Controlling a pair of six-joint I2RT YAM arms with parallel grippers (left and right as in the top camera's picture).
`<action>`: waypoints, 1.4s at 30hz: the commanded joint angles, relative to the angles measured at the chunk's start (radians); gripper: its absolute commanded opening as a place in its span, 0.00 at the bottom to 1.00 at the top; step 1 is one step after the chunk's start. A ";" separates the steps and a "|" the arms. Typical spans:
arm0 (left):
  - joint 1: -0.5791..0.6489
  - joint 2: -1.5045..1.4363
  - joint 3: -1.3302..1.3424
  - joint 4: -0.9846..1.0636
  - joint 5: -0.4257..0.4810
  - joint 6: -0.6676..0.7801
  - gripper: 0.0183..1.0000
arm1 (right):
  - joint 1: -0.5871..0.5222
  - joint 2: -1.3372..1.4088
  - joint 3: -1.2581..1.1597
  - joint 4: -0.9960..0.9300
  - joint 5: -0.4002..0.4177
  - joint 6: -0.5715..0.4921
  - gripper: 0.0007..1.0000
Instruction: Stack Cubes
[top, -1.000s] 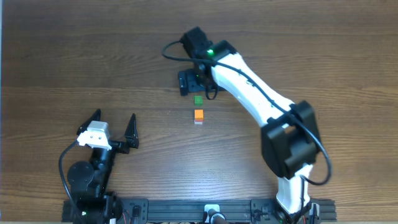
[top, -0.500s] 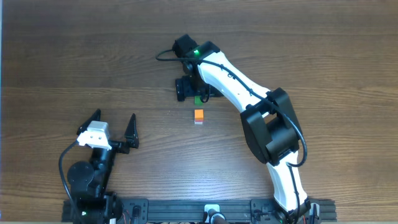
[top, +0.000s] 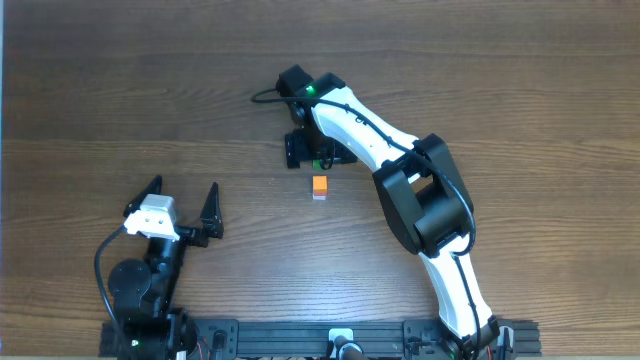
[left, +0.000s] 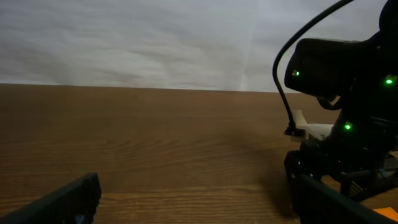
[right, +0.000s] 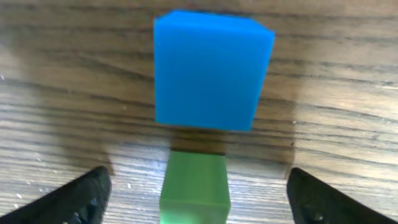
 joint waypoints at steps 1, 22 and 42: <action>0.005 -0.006 -0.004 -0.002 0.009 0.011 1.00 | 0.008 0.010 0.024 0.006 0.013 0.025 0.84; 0.005 -0.006 -0.004 -0.002 0.009 0.011 1.00 | 0.008 0.010 0.024 0.006 0.006 0.032 0.32; 0.005 -0.006 -0.004 -0.003 0.009 0.011 1.00 | 0.008 -0.105 0.086 -0.060 0.030 0.031 0.13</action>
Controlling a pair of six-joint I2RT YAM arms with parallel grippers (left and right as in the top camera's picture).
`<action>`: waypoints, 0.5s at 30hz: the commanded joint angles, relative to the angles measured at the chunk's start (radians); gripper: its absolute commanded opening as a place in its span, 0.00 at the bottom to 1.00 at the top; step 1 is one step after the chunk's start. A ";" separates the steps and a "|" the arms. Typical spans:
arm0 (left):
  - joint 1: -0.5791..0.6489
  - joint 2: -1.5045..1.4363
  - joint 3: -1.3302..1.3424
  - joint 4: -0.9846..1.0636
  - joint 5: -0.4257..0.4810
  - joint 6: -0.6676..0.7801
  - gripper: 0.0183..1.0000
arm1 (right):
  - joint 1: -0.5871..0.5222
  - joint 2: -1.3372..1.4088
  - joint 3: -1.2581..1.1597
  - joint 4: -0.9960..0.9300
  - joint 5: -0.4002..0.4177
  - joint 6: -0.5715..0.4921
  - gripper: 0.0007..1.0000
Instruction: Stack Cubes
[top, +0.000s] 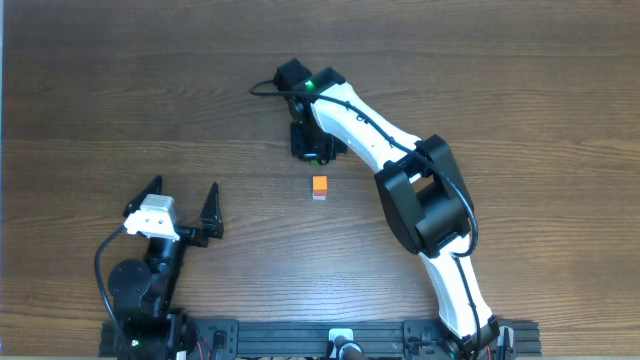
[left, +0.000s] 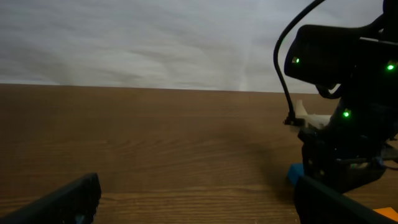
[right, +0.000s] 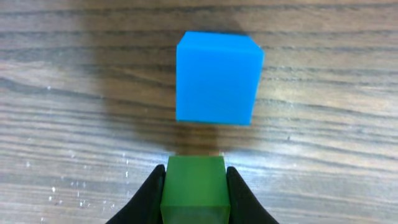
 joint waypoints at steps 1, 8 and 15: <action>0.005 -0.006 -0.004 -0.003 0.009 0.011 1.00 | 0.008 -0.121 0.034 -0.034 0.037 0.000 0.13; 0.005 -0.006 -0.004 -0.002 0.009 0.011 1.00 | 0.025 -0.273 0.034 -0.097 0.086 0.000 0.01; 0.005 -0.006 -0.004 -0.003 0.009 0.011 1.00 | 0.065 -0.338 0.013 -0.207 0.095 0.074 0.01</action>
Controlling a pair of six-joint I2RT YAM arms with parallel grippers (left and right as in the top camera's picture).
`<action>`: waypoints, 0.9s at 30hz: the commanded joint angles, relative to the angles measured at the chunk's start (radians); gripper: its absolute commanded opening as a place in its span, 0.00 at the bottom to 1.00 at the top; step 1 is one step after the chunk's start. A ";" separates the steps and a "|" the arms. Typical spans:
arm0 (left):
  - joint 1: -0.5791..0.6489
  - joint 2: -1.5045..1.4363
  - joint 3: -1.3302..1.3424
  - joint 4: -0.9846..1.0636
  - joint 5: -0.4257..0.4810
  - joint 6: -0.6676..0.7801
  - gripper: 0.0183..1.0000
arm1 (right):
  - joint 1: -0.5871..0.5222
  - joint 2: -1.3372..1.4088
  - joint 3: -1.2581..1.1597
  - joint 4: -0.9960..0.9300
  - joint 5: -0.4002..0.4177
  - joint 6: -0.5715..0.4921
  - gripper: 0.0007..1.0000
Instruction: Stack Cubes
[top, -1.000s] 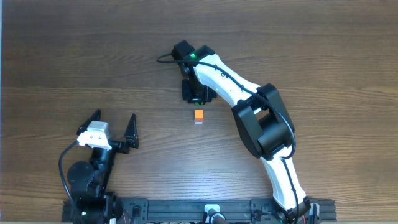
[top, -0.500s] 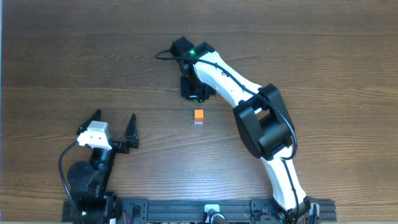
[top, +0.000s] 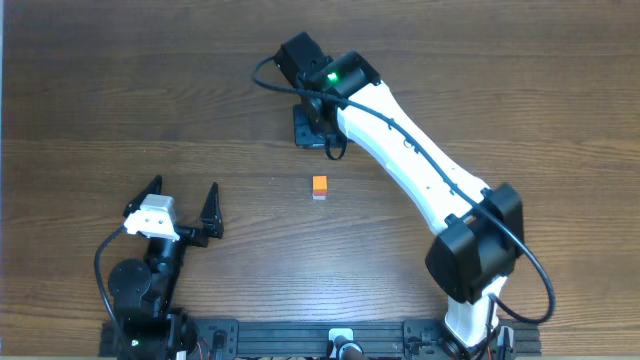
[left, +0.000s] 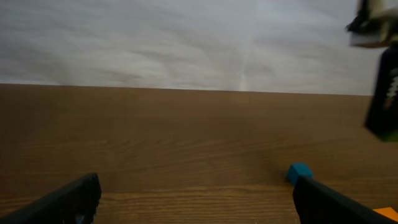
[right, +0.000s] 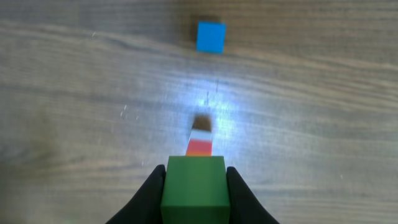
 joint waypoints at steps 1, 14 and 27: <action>0.005 -0.006 -0.004 -0.003 0.009 0.011 1.00 | 0.035 -0.029 -0.021 -0.072 0.026 0.085 0.01; 0.005 -0.006 -0.004 -0.003 0.009 0.011 1.00 | 0.078 -0.029 -0.167 -0.004 -0.072 0.121 0.01; 0.005 -0.006 -0.004 -0.003 0.009 0.011 1.00 | 0.077 -0.029 -0.236 0.074 -0.076 0.087 0.01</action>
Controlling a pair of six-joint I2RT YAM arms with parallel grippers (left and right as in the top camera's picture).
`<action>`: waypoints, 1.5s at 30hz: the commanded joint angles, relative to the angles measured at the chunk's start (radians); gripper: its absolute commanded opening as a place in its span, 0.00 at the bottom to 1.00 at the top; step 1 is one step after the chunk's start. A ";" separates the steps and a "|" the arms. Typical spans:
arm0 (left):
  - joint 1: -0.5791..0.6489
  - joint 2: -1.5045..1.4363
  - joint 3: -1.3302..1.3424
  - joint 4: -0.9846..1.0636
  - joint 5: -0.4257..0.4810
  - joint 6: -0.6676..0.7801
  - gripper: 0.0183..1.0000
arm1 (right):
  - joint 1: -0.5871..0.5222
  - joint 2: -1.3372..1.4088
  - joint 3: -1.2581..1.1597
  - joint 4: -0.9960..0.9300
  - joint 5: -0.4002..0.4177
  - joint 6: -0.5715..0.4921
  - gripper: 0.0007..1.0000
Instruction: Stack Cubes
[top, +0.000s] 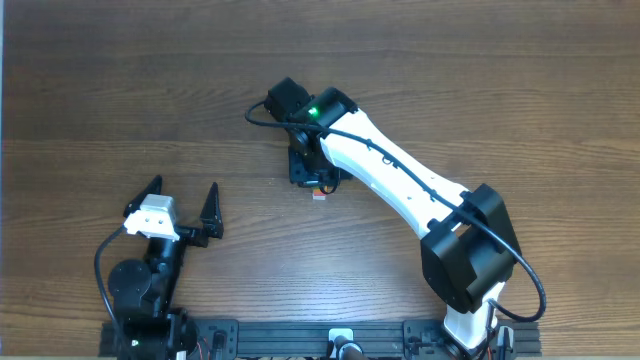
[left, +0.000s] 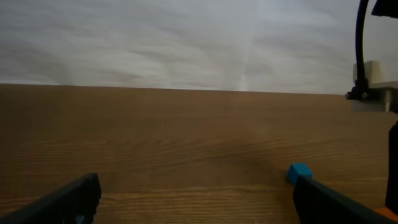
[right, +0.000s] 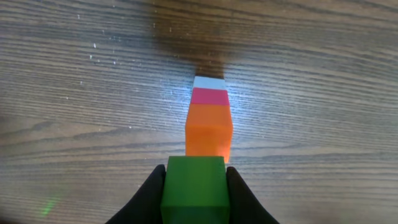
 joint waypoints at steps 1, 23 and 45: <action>0.005 -0.006 -0.004 -0.003 0.009 0.011 1.00 | 0.004 -0.013 -0.019 0.023 -0.006 -0.014 0.01; 0.005 -0.006 -0.004 -0.003 0.009 0.011 1.00 | 0.002 0.020 -0.021 0.043 0.037 -0.021 0.01; 0.005 -0.006 -0.004 -0.003 0.009 0.011 1.00 | -0.011 0.031 -0.021 0.030 0.052 -0.010 0.01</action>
